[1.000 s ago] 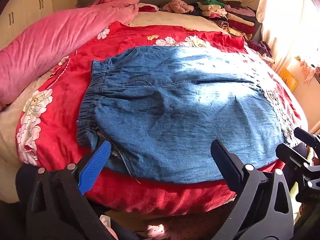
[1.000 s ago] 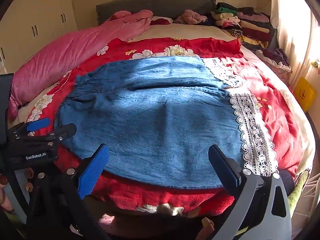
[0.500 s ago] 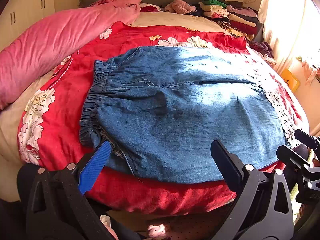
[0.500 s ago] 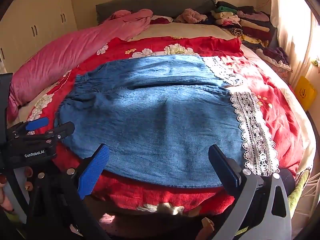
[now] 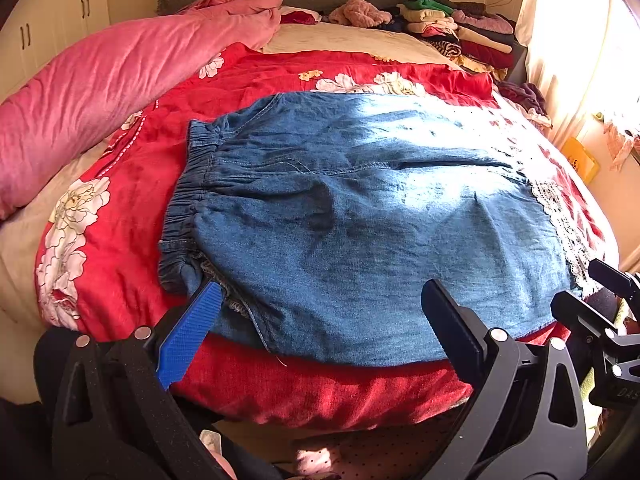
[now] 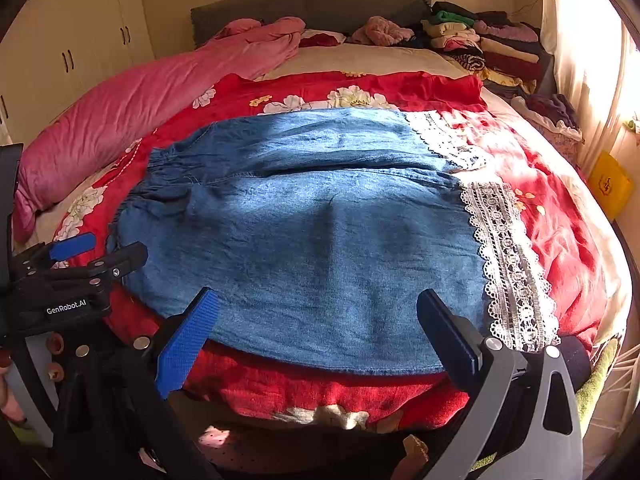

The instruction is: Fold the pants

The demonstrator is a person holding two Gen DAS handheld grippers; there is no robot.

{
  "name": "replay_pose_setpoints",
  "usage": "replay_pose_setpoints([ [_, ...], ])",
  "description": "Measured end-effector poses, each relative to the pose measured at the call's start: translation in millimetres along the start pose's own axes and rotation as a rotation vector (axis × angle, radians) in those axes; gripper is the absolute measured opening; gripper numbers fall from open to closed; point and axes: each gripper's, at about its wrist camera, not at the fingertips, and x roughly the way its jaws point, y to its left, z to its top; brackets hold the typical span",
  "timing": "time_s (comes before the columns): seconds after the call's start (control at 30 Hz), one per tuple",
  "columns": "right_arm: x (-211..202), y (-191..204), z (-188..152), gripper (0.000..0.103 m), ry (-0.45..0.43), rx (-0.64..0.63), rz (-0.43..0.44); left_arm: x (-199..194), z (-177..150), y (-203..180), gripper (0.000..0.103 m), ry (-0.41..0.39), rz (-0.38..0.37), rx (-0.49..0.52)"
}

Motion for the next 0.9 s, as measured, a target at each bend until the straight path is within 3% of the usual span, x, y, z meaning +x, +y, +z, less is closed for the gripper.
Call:
replay_pose_setpoints([
  [0.9, 4.7, -4.5, 1.0, 0.099, 0.005, 0.001, -0.006, 3.3, 3.0, 2.3, 0.094, -0.002, 0.005, -0.009],
])
